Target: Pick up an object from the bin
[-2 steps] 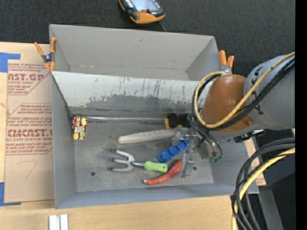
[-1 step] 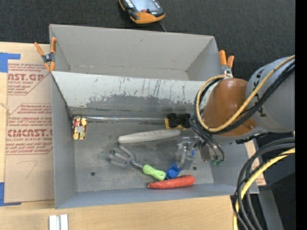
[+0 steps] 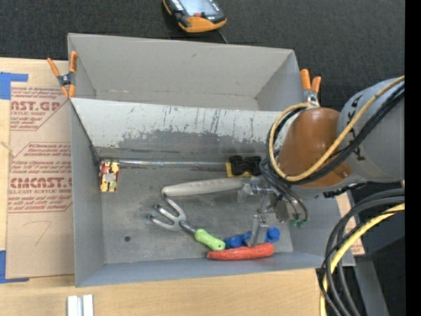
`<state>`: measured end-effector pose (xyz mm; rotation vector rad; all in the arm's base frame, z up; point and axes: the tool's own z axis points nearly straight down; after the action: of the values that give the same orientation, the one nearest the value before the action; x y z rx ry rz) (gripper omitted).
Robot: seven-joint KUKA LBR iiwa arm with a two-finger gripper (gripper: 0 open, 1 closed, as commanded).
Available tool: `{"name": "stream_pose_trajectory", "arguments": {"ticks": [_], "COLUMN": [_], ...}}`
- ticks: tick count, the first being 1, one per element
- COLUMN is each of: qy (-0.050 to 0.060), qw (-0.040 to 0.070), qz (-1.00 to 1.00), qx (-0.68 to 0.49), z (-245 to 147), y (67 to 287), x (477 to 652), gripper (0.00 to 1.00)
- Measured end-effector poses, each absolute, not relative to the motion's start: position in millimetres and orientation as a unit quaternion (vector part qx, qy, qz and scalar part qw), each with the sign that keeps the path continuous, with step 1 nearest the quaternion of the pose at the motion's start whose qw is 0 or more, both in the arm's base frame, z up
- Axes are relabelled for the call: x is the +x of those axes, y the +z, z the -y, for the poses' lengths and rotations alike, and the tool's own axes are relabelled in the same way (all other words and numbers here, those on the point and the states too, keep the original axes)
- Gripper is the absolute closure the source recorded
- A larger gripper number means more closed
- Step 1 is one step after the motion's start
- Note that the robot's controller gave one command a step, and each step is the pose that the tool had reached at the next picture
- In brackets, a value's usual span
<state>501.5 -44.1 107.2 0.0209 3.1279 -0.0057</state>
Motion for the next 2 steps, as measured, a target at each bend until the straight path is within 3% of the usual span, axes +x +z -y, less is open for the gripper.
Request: {"name": "stream_pose_trajectory", "arguments": {"ticks": [1, 2], "qy": [-0.002, 0.000], "qw": [0.007, 0.011], "qz": [-1.000, -0.998], "qx": [0.007, 0.068], "z": [44, 16], "y": [107, 182], "x": [501.4, 523.1], "gripper": [0.00, 0.00]}}
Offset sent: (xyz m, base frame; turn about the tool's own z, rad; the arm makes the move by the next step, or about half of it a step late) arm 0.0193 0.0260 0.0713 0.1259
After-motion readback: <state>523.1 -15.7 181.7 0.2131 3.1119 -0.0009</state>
